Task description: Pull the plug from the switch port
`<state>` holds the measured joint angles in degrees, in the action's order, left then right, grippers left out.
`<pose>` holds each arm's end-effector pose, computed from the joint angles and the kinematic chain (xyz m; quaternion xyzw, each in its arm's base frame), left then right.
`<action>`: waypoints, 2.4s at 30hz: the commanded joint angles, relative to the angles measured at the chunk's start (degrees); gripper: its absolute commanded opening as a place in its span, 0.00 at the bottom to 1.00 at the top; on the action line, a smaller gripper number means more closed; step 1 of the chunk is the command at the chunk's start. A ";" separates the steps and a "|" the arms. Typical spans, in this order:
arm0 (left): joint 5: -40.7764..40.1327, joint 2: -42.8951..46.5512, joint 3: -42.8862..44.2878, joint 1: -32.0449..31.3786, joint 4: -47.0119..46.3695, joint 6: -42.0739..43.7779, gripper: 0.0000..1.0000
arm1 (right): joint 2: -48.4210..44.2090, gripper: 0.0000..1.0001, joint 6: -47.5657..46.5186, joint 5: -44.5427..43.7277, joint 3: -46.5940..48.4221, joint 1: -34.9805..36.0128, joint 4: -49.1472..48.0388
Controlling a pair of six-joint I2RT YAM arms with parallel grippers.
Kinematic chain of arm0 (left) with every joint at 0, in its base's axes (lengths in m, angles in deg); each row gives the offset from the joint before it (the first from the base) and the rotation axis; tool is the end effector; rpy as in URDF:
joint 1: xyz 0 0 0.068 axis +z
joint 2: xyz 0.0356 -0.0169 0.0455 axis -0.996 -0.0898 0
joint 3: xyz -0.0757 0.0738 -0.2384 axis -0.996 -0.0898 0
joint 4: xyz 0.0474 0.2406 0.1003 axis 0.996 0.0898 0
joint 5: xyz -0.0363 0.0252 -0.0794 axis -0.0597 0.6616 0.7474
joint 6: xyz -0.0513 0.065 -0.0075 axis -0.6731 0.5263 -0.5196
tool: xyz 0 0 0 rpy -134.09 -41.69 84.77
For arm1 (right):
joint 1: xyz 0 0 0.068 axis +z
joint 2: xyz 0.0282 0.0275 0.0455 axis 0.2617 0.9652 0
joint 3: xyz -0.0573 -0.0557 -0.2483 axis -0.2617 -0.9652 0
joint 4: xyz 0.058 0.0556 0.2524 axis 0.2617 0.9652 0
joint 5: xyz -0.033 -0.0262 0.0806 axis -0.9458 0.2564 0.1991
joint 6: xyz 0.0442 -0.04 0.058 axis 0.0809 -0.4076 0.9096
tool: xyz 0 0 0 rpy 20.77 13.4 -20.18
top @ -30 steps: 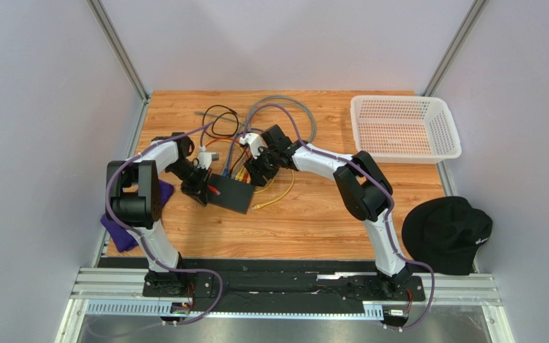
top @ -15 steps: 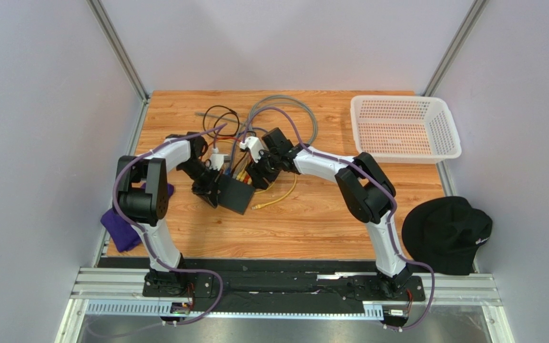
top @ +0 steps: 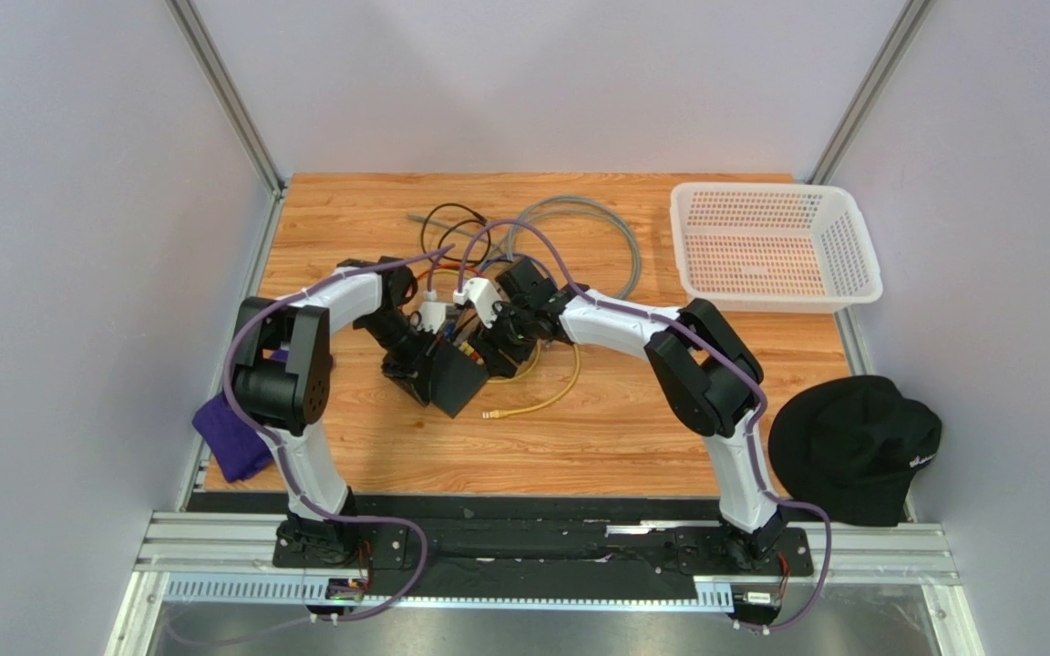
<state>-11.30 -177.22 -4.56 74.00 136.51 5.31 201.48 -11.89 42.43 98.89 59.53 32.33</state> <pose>0.2931 -0.0899 0.1104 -0.2055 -0.9483 0.2371 0.0475 0.3144 0.3432 0.1159 -0.5260 0.7831 0.2331 0.2361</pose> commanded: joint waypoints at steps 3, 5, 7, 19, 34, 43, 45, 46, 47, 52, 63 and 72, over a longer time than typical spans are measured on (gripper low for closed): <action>4.48 3.18 -1.94 -1.36 -9.28 -1.34 0.00 | -1.44 0.63 0.71 4.56 -1.47 5.91 5.96; 4.92 3.80 -3.16 -1.36 -9.37 -0.90 0.00 | -1.61 0.63 0.71 4.30 -1.65 6.26 6.23; 4.84 4.68 -4.04 -1.36 -9.90 -0.63 0.00 | -1.61 0.63 0.45 4.29 -1.65 6.53 6.32; 2.56 17.07 3.59 3.29 -4.01 -4.67 0.20 | -1.53 0.73 -7.63 4.20 13.01 -1.37 28.89; 0.79 7.32 3.51 14.89 -4.98 -12.50 0.61 | 9.46 0.90 1.65 4.13 29.46 -9.11 19.16; 5.89 -3.14 6.41 14.98 -4.36 -13.03 0.68 | 9.11 0.97 1.50 1.57 20.86 -12.80 17.31; 6.50 -5.07 6.94 14.81 -4.27 -13.20 0.68 | 8.67 0.97 1.07 1.40 19.72 -13.16 17.22; 6.68 -5.86 7.46 14.63 -4.27 -13.29 0.67 | 8.41 0.97 0.89 1.05 19.45 -13.16 16.96; 6.77 -6.39 7.73 14.46 -4.19 -13.46 0.68 | 7.80 0.97 0.63 0.96 19.27 -13.16 16.95; 7.12 -7.36 9.31 13.67 -4.18 -13.64 0.67 | 4.99 0.95 0.36 2.62 21.11 -13.60 17.57; 8.52 -9.03 9.75 12.96 -4.10 -13.47 0.62 | 5.50 0.92 -2.80 -2.20 17.52 -15.71 16.43; 7.64 -10.70 14.40 11.03 -4.19 -12.59 0.51 | 4.55 0.69 -4.04 -1.69 12.68 -14.92 18.44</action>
<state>-0.32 -185.50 7.28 85.84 136.80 -9.53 208.17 -15.13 38.50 114.41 43.48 48.61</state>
